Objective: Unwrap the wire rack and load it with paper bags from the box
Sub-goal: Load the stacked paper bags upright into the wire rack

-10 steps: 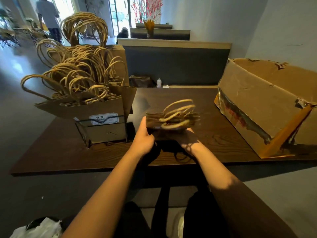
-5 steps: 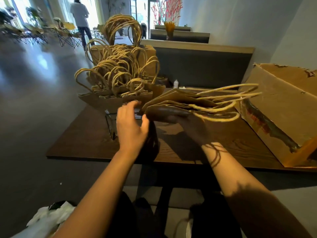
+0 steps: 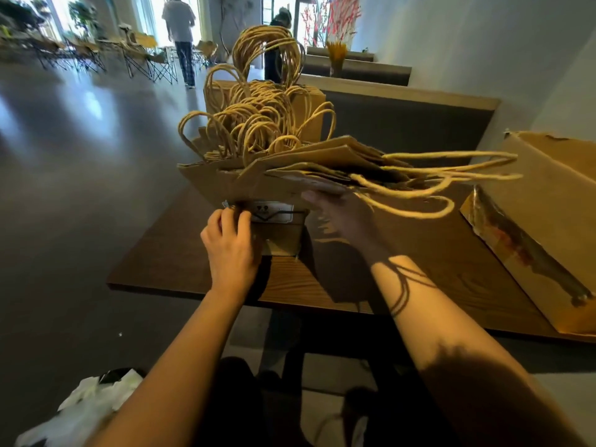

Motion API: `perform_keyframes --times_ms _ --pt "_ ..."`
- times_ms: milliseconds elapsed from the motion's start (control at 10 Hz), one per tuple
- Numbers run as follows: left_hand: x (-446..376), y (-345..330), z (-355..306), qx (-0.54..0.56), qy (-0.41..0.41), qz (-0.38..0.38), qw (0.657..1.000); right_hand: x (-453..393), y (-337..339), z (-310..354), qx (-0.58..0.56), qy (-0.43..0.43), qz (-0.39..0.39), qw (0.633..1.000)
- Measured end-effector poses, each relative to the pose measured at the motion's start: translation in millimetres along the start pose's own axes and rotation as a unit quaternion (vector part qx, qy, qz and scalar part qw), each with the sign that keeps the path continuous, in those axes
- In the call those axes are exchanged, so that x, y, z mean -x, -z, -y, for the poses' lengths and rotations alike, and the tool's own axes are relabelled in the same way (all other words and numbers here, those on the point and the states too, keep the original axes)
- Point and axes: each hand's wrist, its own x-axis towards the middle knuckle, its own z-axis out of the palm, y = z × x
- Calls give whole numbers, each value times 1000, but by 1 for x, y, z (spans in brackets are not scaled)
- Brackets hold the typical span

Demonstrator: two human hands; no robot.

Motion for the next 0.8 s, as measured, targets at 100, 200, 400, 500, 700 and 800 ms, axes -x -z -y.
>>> perform_keyframes --times_ms 100,200,400,500,700,800 --pt "-1 -5 3 3 4 -13 1000 13 -2 21 -3 13 -8 1000" --pt "-9 -8 5 15 10 -24 1000 13 -5 26 -8 7 2 1000" --pt "-24 -17 6 36 18 -45 998 3 -17 29 66 11 27 997" --pt "-27 -22 7 54 27 -54 997 -4 -14 26 72 28 30 997" --pt "-28 -19 6 101 48 -55 992 -18 -20 27 127 40 19 991" --pt "-25 -20 6 125 41 -72 989 -24 -23 27 128 62 11 990"
